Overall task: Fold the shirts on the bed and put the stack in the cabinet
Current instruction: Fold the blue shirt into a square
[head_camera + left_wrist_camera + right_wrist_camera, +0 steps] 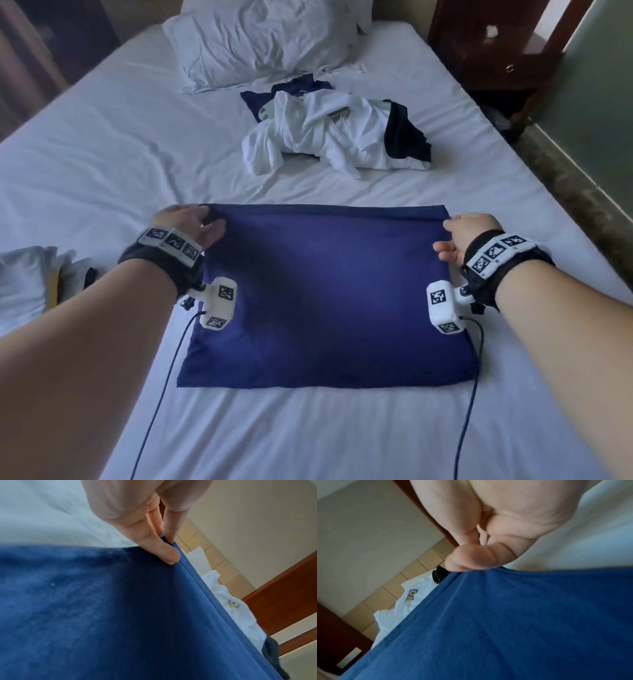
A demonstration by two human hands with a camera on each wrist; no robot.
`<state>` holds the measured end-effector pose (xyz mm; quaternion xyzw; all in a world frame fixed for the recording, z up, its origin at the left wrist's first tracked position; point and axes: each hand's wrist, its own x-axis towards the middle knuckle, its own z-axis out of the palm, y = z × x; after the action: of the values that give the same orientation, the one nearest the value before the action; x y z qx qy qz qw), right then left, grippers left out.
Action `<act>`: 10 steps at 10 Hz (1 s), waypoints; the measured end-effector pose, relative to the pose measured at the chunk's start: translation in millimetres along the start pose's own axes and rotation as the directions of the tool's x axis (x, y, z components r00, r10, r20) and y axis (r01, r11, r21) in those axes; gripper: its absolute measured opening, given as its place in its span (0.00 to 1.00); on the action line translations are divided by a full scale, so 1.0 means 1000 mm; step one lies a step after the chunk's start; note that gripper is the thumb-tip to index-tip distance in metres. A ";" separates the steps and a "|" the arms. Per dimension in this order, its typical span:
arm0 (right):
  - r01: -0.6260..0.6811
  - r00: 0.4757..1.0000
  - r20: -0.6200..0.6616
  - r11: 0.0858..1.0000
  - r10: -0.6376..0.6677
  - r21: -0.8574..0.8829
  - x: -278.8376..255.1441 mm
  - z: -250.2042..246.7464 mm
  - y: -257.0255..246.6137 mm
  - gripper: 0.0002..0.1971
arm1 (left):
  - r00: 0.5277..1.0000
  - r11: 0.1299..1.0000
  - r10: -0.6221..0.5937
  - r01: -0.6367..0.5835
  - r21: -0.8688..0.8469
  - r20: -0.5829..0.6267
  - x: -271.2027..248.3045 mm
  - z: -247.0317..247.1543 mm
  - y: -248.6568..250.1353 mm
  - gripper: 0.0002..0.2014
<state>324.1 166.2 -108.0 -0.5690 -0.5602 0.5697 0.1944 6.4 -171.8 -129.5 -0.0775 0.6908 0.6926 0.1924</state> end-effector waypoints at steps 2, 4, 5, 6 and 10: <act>-0.081 0.996 -0.030 0.996 0.082 0.035 0.021 0.028 -0.006 0.19 | 0.998 0.999 -0.016 0.015 -0.032 -0.056 -0.007 0.025 0.004 0.08; 0.025 0.997 -0.080 0.997 -0.019 0.076 -0.009 0.021 -0.006 0.15 | 0.995 0.994 0.068 -0.073 0.076 0.066 -0.033 0.017 0.015 0.18; 0.127 0.992 0.019 0.987 -0.125 -0.099 -0.043 0.014 0.005 0.10 | 0.959 0.863 0.246 -0.283 0.418 0.141 -0.067 0.005 0.009 0.13; 0.177 0.978 0.134 0.976 -0.160 -0.129 -0.079 0.003 0.019 0.13 | 0.861 0.421 0.352 -0.496 0.759 0.368 -0.119 -0.006 -0.004 0.09; 0.530 0.847 0.495 0.240 -0.192 -0.814 -0.149 -0.025 0.126 0.43 | 0.842 -0.339 -0.147 -0.536 0.773 0.519 -0.200 -0.039 -0.093 0.63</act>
<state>439.6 11.5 -145.1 -0.3360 -0.9199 0.1596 -0.1245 217.5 -245.1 -142.0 0.3863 0.8940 -0.1300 0.1863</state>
